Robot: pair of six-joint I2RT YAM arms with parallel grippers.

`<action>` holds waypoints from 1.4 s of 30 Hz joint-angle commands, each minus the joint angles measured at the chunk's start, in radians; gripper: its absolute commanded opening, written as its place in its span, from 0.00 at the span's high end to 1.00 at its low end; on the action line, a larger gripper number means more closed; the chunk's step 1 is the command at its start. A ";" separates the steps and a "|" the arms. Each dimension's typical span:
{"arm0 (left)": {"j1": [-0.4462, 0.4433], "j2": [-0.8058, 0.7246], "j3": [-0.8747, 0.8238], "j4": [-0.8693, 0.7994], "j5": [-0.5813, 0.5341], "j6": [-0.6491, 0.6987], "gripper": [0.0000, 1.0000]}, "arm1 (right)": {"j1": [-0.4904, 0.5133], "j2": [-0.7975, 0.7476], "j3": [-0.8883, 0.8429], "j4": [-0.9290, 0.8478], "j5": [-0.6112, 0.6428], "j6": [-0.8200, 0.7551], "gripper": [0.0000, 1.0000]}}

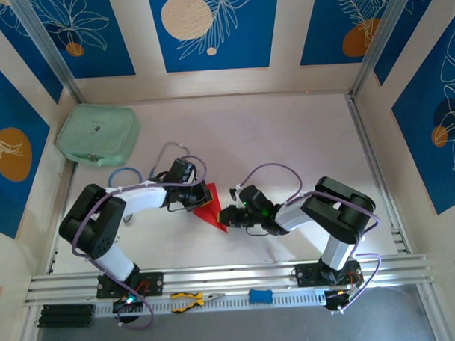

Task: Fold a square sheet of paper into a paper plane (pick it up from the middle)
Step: Fourth fold the wing at the center of the table.

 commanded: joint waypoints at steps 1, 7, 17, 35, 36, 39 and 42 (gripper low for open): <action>-0.011 0.019 0.017 0.008 -0.004 -0.012 0.97 | -0.006 0.041 0.000 -0.097 -0.024 0.021 0.96; -0.009 0.036 0.019 0.007 -0.010 -0.004 0.97 | -0.011 0.038 0.009 -0.118 -0.038 0.025 0.96; -0.009 0.054 0.023 0.015 -0.012 0.000 0.96 | -0.014 0.038 0.013 -0.132 -0.043 0.028 0.96; -0.009 0.102 0.039 -0.033 -0.020 0.025 0.97 | -0.016 0.035 0.022 -0.153 -0.056 0.040 0.94; -0.009 0.103 0.038 -0.029 -0.017 0.025 0.98 | -0.015 0.032 0.024 -0.155 -0.057 0.040 0.94; -0.009 0.112 0.041 -0.029 -0.010 0.029 0.98 | -0.012 0.019 0.026 -0.171 -0.058 0.041 0.92; -0.009 0.114 0.041 -0.039 -0.013 0.035 0.98 | -0.007 -0.010 0.031 -0.202 -0.055 0.037 0.91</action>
